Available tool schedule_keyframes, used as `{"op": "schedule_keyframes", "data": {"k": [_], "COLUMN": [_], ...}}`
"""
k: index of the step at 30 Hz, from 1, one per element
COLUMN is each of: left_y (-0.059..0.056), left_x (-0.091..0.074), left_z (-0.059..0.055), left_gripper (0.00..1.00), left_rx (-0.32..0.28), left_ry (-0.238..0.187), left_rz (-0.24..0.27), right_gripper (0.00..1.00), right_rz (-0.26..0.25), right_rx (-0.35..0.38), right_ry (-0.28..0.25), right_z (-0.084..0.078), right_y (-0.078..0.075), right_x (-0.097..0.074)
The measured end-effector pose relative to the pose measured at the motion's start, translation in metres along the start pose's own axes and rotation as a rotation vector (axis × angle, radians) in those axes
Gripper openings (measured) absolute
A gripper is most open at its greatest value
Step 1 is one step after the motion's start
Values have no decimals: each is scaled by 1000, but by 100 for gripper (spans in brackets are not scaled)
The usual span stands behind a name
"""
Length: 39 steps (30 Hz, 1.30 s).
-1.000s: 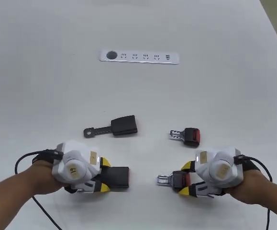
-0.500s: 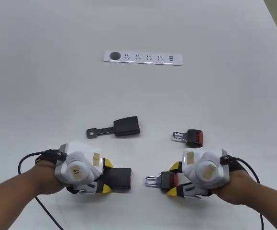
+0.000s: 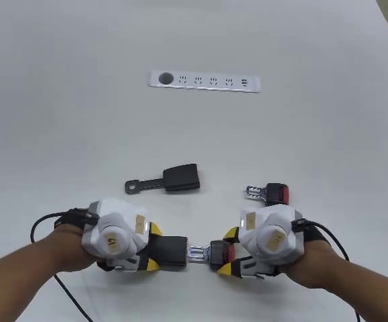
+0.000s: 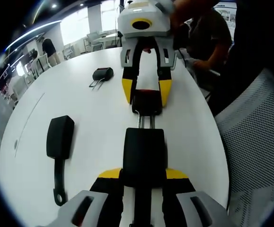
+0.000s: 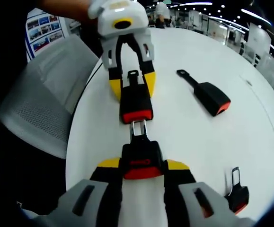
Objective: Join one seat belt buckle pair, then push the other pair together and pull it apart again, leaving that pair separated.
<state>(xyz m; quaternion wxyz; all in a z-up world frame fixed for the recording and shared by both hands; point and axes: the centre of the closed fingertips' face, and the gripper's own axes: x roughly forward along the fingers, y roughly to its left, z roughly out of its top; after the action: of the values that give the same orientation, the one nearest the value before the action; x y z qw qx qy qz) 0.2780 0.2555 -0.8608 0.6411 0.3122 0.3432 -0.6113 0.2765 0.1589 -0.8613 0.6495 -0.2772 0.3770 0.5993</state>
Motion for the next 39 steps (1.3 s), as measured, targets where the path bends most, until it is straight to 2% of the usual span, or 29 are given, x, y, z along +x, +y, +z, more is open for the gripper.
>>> {"op": "schedule_keyframes", "data": {"k": [7, 10, 16, 26, 32, 34, 38, 39], "left_y": [0, -1, 0, 0, -1, 0, -1, 1], "left_x": [0, 0, 0, 1, 1, 1, 1, 1], "left_z": [0, 0, 1, 0, 0, 0, 0, 2], "left_gripper": [32, 32, 32, 31, 31, 31, 31, 31], "left_rx": [8, 9, 7, 5, 32, 34, 26, 31], "left_ry": [6, 10, 12, 16, 37, 36, 36, 22], "left_rz": [-2, -3, -2, -2, -21, -23, -21, -13], "right_gripper": [32, 32, 32, 32, 31, 31, 31, 31], "right_rz": [-2, 10, 1, 0, 0, -7, 0, 4], "right_rx": [-22, -7, -23, -3, -11, -29, 6, -20], "right_ry": [39, 24, 12, 25, 41, 47, 45, 47], "right_z": [0, 5, 16, 14, 24, 28, 30, 31], "right_y": [-1, 2, 1, 3, 4, 5, 5, 4], "right_x": [2, 1, 6, 8, 14, 18, 20, 20]}}
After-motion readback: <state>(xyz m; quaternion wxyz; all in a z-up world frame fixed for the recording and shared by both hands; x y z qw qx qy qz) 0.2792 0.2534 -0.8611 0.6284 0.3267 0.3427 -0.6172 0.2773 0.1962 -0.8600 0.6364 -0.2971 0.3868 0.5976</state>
